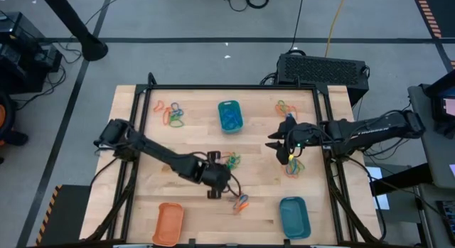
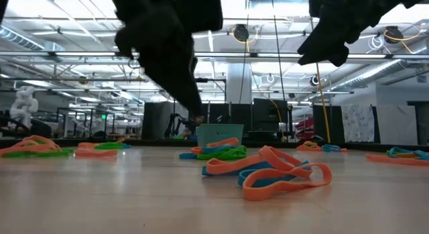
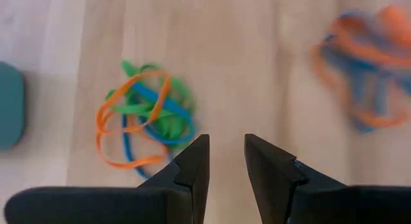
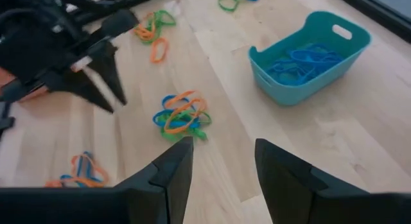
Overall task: Sort rubber bands into baskets
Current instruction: Put the blue rubber band into the top blue bin
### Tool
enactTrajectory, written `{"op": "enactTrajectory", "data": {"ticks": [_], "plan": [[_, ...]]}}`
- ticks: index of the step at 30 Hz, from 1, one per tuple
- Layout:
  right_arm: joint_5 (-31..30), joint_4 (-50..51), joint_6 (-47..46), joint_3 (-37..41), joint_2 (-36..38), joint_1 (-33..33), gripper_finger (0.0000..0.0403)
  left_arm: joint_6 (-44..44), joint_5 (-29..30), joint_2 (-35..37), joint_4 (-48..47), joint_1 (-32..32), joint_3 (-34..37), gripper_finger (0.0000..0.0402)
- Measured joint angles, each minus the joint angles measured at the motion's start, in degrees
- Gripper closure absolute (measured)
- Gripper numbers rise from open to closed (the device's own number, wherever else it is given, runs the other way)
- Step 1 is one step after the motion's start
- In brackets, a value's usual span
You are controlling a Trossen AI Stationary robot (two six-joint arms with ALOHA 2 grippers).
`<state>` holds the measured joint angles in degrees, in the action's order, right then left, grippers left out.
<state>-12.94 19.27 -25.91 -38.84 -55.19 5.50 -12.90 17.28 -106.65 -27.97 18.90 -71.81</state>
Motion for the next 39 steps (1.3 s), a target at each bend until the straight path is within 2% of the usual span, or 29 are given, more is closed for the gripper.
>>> {"op": "enactTrajectory", "data": {"ticks": [5,12,18,22,33,36,39], "plan": [[-0.7,0.59,-0.02,0.01,-1.61,1.11,0.0243,2.61,-3.01,0.0,-0.08,-3.45,3.02,0.0295],[-1.12,0.8,2.0,0.01,-3.8,1.08,0.0243,3.2,-4.0,0.0,0.48,-6.47,5.52,0.0295],[-4.89,0.73,3.35,0.01,-4.43,0.96,0.0243,3.33,-5.82,-0.07,1.47,-8.03,5.73,0.0295],[-6.25,0.72,4.09,0.01,-4.42,0.96,0.0243,4.32,-9.91,-0.62,2.82,-8.67,5.71,0.0295],[-6.72,0.71,4.31,0.01,-4.4,0.96,0.0243,4.71,-8.03,-3.67,3.66,-8.79,5.6,0.0295],[-6.72,0.64,4.31,0.01,-4.4,0.94,0.0243,4.7,-8.44,-3.67,3.32,-8.77,5.6,0.0309],[-6.72,0.49,4.33,0.01,-4.4,0.94,0.0243,4.78,-9.61,-3.69,3.22,-8.88,5.6,0.0346]]}}
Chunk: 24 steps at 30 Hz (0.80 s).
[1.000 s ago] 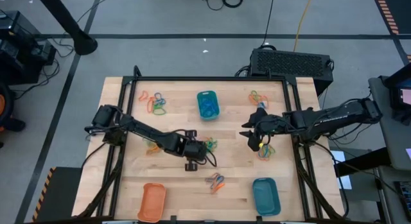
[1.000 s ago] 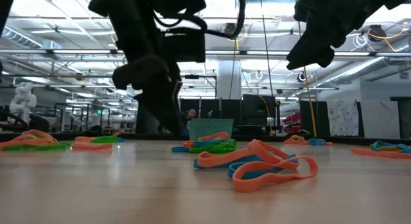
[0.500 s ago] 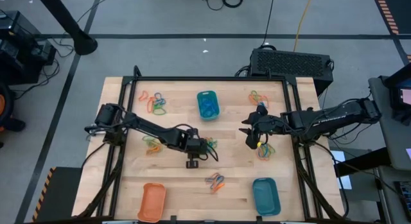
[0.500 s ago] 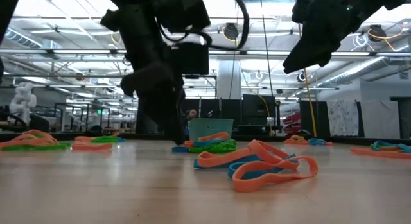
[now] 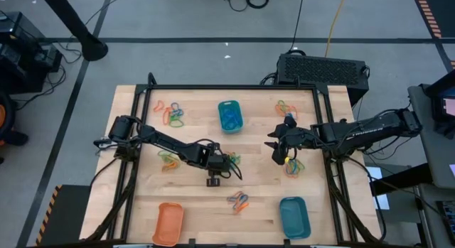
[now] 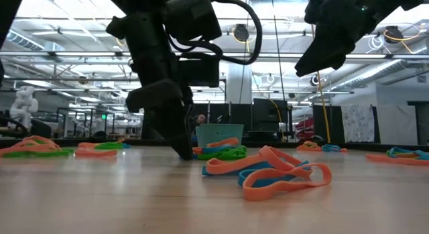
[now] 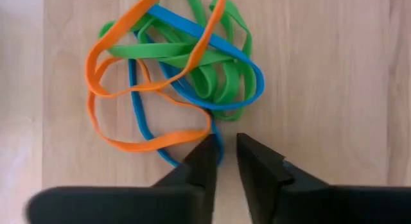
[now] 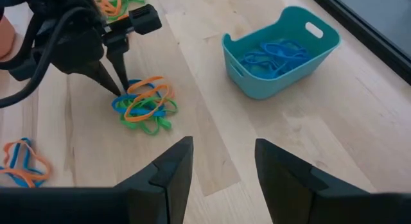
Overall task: Sort rubber bands into baskets
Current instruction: Put the blue rubber band into the top blue bin
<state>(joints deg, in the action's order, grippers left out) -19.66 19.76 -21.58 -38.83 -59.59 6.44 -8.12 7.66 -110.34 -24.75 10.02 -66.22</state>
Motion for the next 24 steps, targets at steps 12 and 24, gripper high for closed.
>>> {"op": "enactTrajectory", "data": {"ticks": [12,24], "plan": [[0.0,-0.34,-0.02,0.0,0.0,0.0,0.0243,3.01,-2.17,-0.02,-12.27,-0.79,-5.39,0.0399],[0.02,-1.56,-0.01,0.0,0.02,0.0,0.0243,5.93,5.93,2.75,-29.19,-1.05,-20.05,0.0401]]}}
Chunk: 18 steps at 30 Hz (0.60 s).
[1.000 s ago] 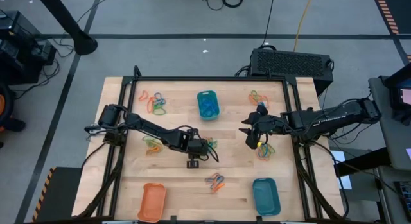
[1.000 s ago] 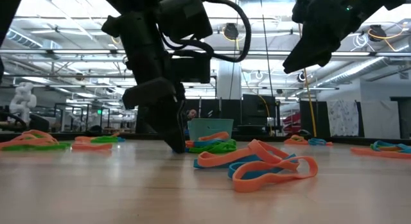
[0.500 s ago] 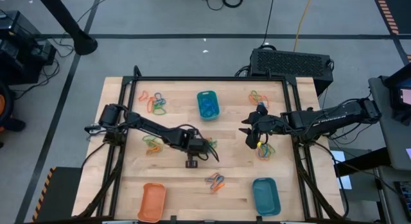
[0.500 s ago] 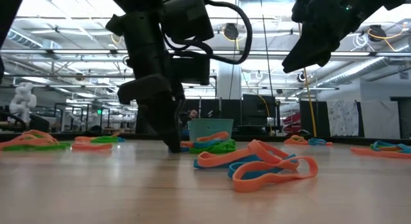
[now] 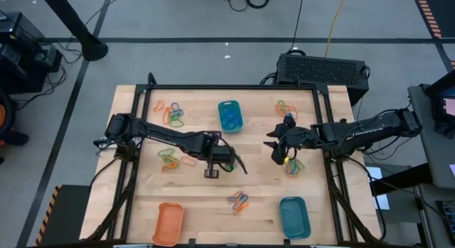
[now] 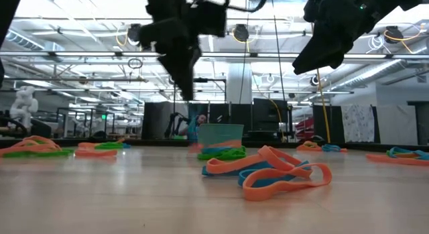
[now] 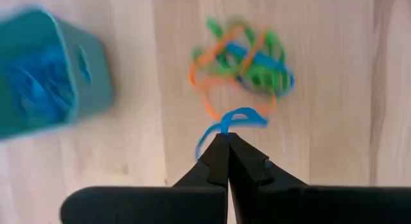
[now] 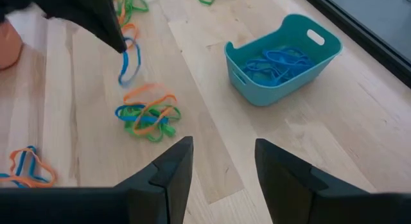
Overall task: Sort rubber bands into baskets
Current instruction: Put the blue rubber band into the top blue bin
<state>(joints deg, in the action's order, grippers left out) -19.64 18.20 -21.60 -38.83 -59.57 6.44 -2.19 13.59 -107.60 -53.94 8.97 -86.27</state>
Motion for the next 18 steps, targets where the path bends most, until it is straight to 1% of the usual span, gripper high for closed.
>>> {"op": "enactTrajectory", "data": {"ticks": [2,6,10,14,18], "plan": [[0.01,-0.14,0.01,0.0,0.0,0.0,0.0243,0.01,1.45,0.26,-3.18,0.04,-1.17,0.0401],[0.07,-0.03,0.01,0.0,0.0,0.0,0.0243,0.04,5.71,0.46,-4.51,0.01,-3.38,0.0401],[0.11,-0.27,0.0,0.0,0.0,0.0,0.0243,3.32,6.21,0.46,-4.49,-1.43,-3.57,0.0401],[0.17,-0.41,-0.01,0.0,0.0,0.0,0.0243,6.24,6.22,0.46,-3.16,-5.06,-3.57,0.0401],[0.2,-0.38,0.14,0.0,0.0,0.0,0.0243,8.9,6.17,0.46,-1.7,-10.24,-3.57,0.0401]]}}
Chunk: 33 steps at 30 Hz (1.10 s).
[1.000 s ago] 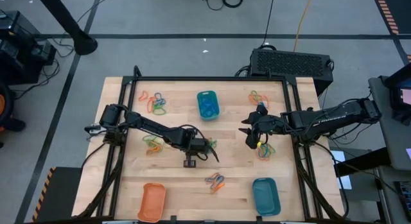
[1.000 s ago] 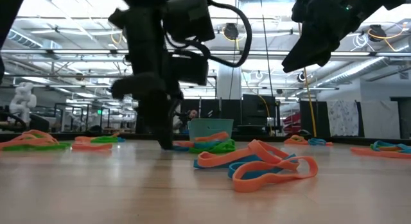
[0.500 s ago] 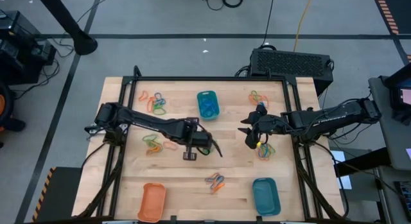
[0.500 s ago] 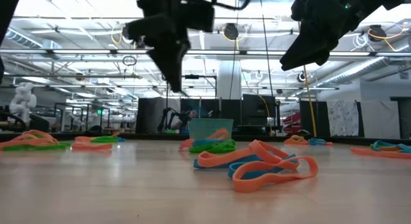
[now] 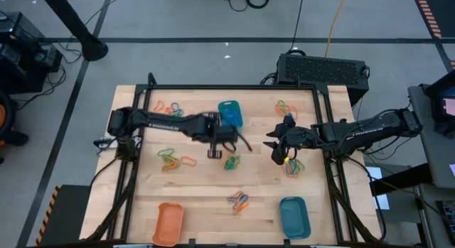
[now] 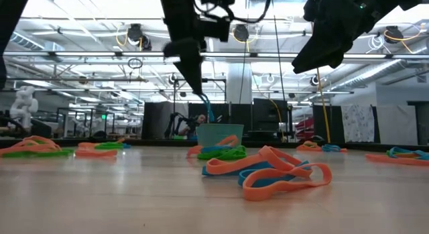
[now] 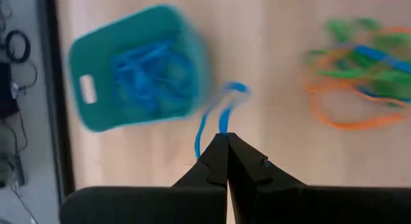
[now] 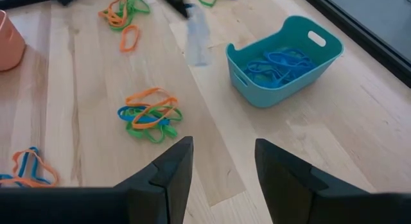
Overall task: Sort rubber bands into baskets
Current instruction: Put the blue rubber band into the top blue bin
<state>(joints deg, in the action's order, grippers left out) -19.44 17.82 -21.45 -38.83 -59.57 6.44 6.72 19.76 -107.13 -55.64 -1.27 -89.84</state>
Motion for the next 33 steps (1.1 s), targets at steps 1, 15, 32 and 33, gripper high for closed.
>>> {"op": "enactTrajectory", "data": {"ticks": [1,15,32,33], "plan": [[0.0,-0.02,0.04,0.0,0.0,0.0,0.0243,0.42,-0.02,0.0,0.56,-1.42,0.0,0.0401],[-0.15,0.07,2.44,0.0,0.0,-0.04,0.0243,4.17,-10.52,0.0,13.62,-16.64,0.19,0.0401],[-0.13,0.14,3.62,0.0,0.0,-0.02,0.0243,2.6,-12.51,-2.11,16.17,-19.29,0.28,0.0389],[-0.11,0.25,3.47,0.0,0.0,-0.02,0.0243,2.58,-12.43,-2.21,16.77,-19.29,0.26,0.0384]]}}
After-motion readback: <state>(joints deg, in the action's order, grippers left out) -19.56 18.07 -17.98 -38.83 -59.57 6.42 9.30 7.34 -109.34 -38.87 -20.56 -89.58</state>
